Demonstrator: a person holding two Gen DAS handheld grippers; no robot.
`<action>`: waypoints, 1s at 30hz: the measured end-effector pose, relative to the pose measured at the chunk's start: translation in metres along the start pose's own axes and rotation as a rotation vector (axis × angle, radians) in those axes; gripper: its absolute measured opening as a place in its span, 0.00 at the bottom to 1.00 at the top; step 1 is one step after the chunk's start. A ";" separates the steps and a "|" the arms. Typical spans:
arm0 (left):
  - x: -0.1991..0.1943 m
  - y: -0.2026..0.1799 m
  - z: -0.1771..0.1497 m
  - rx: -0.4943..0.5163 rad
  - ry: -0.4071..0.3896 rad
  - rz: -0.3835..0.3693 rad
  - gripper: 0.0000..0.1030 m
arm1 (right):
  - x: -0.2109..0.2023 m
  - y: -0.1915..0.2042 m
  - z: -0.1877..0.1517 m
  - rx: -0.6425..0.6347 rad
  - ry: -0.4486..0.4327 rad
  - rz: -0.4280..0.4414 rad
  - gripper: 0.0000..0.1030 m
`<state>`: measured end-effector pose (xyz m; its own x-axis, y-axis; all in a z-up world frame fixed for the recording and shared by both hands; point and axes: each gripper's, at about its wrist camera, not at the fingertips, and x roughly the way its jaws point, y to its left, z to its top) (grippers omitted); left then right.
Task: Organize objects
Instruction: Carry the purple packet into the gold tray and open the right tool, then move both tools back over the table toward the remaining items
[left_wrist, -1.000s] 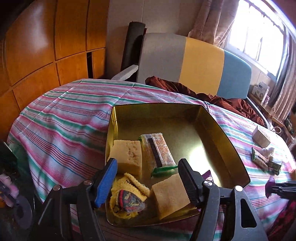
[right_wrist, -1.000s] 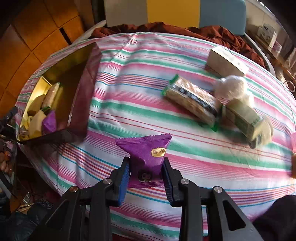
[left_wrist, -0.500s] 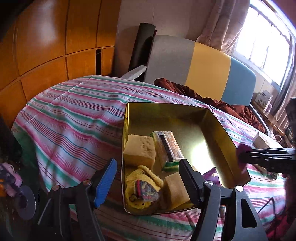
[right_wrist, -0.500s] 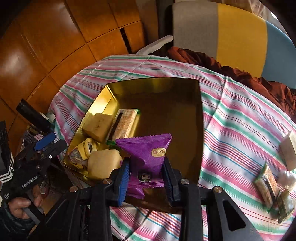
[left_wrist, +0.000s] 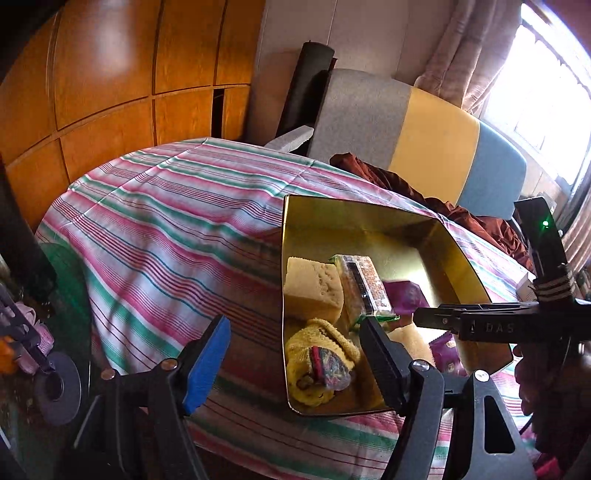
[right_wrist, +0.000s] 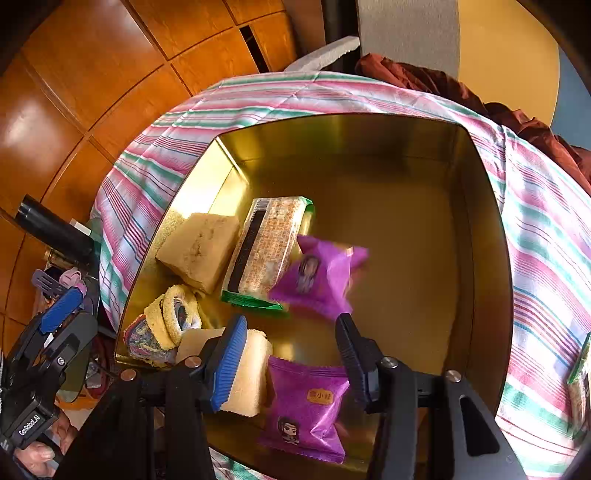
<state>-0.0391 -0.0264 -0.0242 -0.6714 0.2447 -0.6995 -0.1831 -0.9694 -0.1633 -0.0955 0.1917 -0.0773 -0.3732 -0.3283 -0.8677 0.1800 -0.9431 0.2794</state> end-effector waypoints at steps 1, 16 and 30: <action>0.001 -0.001 0.000 0.001 0.002 0.002 0.71 | -0.002 -0.001 -0.001 0.003 -0.008 0.000 0.49; -0.001 -0.028 0.000 0.065 0.006 -0.030 0.75 | -0.075 -0.041 -0.030 0.061 -0.185 -0.121 0.70; 0.000 -0.080 -0.002 0.171 0.029 -0.109 0.82 | -0.167 -0.195 -0.086 0.332 -0.277 -0.437 0.81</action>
<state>-0.0229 0.0508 -0.0126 -0.6200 0.3453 -0.7045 -0.3746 -0.9193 -0.1209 0.0102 0.4344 -0.0224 -0.5789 0.1335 -0.8044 -0.3197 -0.9447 0.0732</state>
